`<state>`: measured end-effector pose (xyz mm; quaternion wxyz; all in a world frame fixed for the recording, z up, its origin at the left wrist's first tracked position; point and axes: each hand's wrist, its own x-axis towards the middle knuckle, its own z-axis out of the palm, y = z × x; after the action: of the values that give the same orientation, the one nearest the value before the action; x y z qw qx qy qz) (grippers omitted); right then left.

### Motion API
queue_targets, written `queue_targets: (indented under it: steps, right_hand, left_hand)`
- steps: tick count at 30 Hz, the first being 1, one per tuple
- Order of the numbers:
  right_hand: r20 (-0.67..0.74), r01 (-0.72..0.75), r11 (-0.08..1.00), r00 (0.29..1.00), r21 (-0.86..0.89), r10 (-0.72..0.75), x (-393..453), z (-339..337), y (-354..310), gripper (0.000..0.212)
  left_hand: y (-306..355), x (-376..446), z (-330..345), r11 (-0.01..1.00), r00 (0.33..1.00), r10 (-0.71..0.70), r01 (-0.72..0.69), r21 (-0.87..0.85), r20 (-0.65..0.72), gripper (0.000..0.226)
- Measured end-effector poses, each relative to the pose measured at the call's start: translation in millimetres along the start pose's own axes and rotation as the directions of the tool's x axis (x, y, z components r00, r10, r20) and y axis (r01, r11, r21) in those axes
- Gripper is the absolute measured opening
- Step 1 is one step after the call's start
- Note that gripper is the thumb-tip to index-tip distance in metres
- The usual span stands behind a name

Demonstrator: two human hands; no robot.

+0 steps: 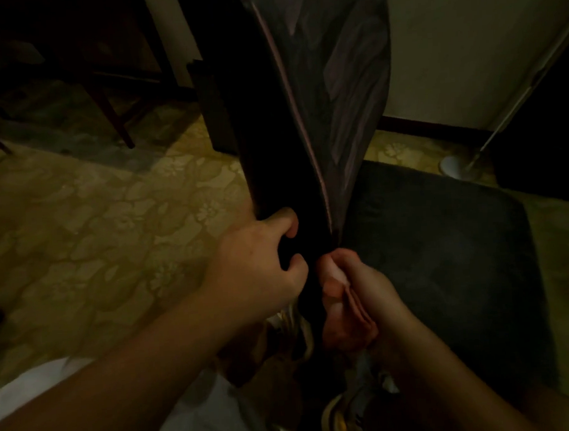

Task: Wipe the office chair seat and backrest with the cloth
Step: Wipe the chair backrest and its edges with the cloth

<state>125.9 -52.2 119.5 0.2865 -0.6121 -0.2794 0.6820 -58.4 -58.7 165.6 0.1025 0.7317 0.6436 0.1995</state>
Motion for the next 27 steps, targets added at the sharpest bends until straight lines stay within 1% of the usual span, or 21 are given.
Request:
queue_targets:
  steps: [2, 3, 6, 8, 9, 11, 12, 14, 16, 18, 20, 22, 24, 25, 27]
  right_hand:
    - [0.054, 0.037, 0.999, 0.998, 0.015, -0.038, 0, -4, -9, 0.041]
    - [0.055, 0.055, 0.998, 0.997, 0.004, -0.055, 1, -4, -11, 0.04]
    - [0.002, 0.08, 0.995, 0.997, -0.063, -0.08, 3, -4, -12, 0.034]
    - [0.03, 0.156, 0.972, 0.988, -0.174, -0.153, 5, -5, -15, 0.036]
    - [0.041, 0.223, 0.947, 0.975, -0.232, -0.219, 4, -4, -21, 0.038]
    - [0.055, 0.337, 0.895, 0.94, -0.292, -0.336, -2, -3, -35, 0.035]
    - [0.064, 0.364, 0.88, 0.93, -0.306, -0.363, -4, -2, -39, 0.031]
    - [0.054, 0.356, 0.854, 0.93, -0.38, -0.363, -4, -3, -33, 0.026]
    - [0.026, 0.283, 0.848, 0.952, -0.449, -0.304, -6, -3, -20, 0.022]
    - [0.027, 0.269, 0.835, 0.956, -0.481, -0.292, -1, -5, -10, 0.024]
    - [0.047, 0.356, 0.771, 0.919, -0.529, -0.392, -6, -1, -20, 0.026]
    - [0.064, 0.466, 0.693, 0.851, -0.549, -0.521, -11, 3, -33, 0.027]
    - [0.083, 0.506, 0.644, 0.818, -0.574, -0.569, -12, 5, -39, 0.027]
    - [0.077, 0.487, 0.647, 0.829, -0.586, -0.554, -12, 5, -37, 0.027]
    - [0.069, 0.412, 0.672, 0.877, -0.615, -0.475, -11, 2, -32, 0.027]
  left_hand:
    - [0, 0, 1, 1.0, 1.0, 0.002, -0.001, -0.012, 0.008, 0.026]
    - [-1, 1, 0, 1.0, 1.0, -0.001, 0.001, -0.015, 0.009, 0.027]
    - [-2, 0, -1, 1.0, 1.0, -0.009, 0.009, -0.015, 0.006, 0.027]
    - [-3, 1, -4, 1.0, 1.0, -0.007, 0.007, -0.008, 0.025, 0.027]
    - [-4, 3, -6, 1.0, 0.999, -0.001, 0.002, -0.017, 0.045, 0.027]
    - [-4, 5, -11, 0.999, 0.995, 0.008, -0.005, -0.041, 0.095, 0.029]
    - [-4, 4, -14, 0.998, 0.993, 0.015, -0.009, -0.055, 0.117, 0.031]
    - [-3, 3, -21, 0.995, 0.991, 0.039, -0.026, -0.1, 0.132, 0.032]
    - [-2, 2, -34, 0.99, 0.996, 0.072, -0.064, -0.128, 0.061, 0.029]
    - [0, 5, -47, 0.986, 0.993, 0.107, -0.113, -0.122, -0.05, 0.027]
    - [3, 10, -56, 0.988, 0.986, 0.117, -0.128, -0.092, -0.118, 0.029]
    - [5, 14, -57, 0.992, 0.984, 0.115, -0.121, -0.032, -0.136, 0.03]
    - [6, 16, -55, 0.994, 0.984, 0.112, -0.112, 0.009, -0.141, 0.029]
    - [7, 17, -55, 0.994, 0.985, 0.109, -0.109, 0.006, -0.137, 0.027]
    - [7, 18, -57, 0.994, 0.986, 0.106, -0.108, -0.011, -0.132, 0.024]
